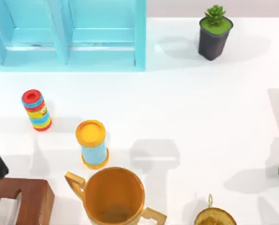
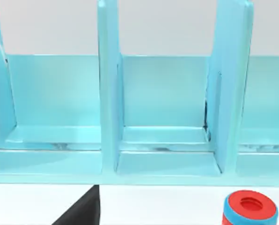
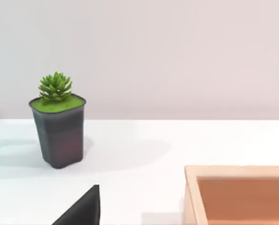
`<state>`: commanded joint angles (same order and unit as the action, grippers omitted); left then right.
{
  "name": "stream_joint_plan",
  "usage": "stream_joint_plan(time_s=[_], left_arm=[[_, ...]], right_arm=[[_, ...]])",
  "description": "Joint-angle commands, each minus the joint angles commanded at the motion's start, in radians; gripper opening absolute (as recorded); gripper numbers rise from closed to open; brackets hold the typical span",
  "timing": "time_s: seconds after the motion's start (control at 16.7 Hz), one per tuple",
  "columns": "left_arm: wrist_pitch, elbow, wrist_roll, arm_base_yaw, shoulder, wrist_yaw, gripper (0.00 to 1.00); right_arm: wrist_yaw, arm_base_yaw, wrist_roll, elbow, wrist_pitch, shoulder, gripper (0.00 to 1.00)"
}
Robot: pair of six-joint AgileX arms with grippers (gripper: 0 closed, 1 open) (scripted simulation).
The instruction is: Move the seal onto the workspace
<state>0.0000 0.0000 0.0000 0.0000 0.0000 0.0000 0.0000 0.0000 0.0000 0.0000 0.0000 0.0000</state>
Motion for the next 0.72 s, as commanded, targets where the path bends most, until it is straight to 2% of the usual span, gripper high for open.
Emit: stream_joint_plan(time_s=[0.18, 0.36, 0.72], left_arm=[[0.0, 0.0, 0.0, 0.0, 0.0, 0.0, 1.0], [0.0, 0.0, 0.0, 0.0, 0.0, 0.0, 1.0], [0.0, 0.0, 0.0, 0.0, 0.0, 0.0, 1.0]], right_arm=[[0.0, -0.005, -0.005, 0.011, -0.011, 0.012, 1.0], [0.002, -0.043, -0.046, 0.105, -0.102, 0.108, 1.0], [-0.002, -0.189, -0.197, 0.508, -0.463, 0.576, 1.0]])
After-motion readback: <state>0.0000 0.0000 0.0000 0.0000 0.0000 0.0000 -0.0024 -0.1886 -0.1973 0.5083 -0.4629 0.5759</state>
